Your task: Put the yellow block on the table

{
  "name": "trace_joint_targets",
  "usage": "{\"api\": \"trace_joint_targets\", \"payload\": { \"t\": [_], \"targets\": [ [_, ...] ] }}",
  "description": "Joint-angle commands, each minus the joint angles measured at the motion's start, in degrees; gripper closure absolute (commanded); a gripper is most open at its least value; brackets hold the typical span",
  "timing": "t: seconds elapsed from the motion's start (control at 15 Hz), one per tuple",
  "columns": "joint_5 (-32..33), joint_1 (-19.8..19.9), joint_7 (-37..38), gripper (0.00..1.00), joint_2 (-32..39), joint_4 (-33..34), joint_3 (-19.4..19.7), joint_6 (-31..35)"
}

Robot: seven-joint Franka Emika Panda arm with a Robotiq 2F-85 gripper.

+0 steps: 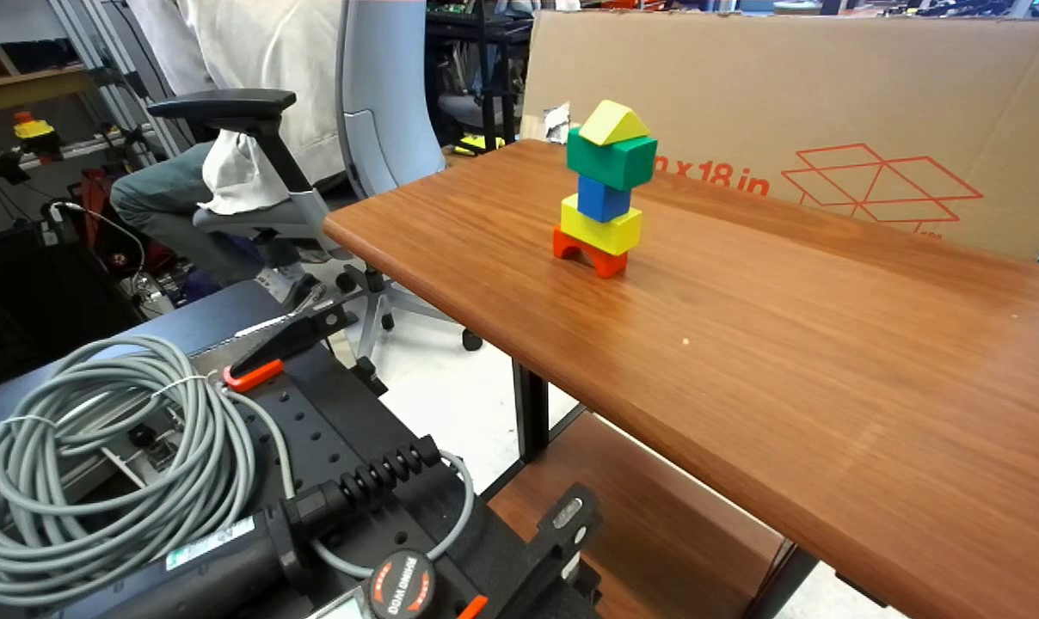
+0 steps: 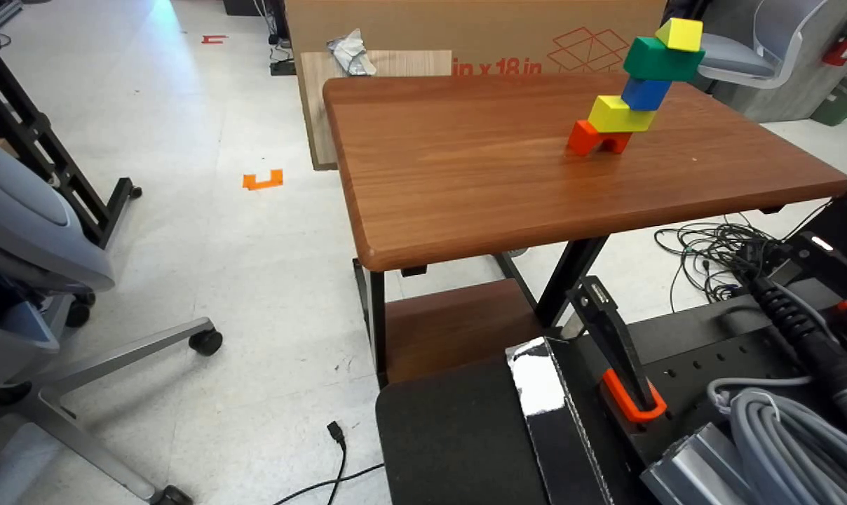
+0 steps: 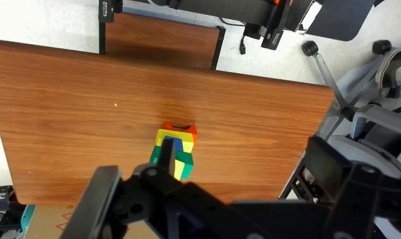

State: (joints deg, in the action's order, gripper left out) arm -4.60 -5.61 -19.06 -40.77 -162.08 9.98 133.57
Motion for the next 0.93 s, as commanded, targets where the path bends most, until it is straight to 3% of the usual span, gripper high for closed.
{"api": "trace_joint_targets", "payload": {
  "t": [0.0,0.87],
  "targets": [
    [-0.27,0.52,0.67,0.0,0.78,0.65,-0.7,-0.58],
    [-1.6,4.58,18.89,0.0,25.96,16.32,-4.36,-0.68]
  ]
}}
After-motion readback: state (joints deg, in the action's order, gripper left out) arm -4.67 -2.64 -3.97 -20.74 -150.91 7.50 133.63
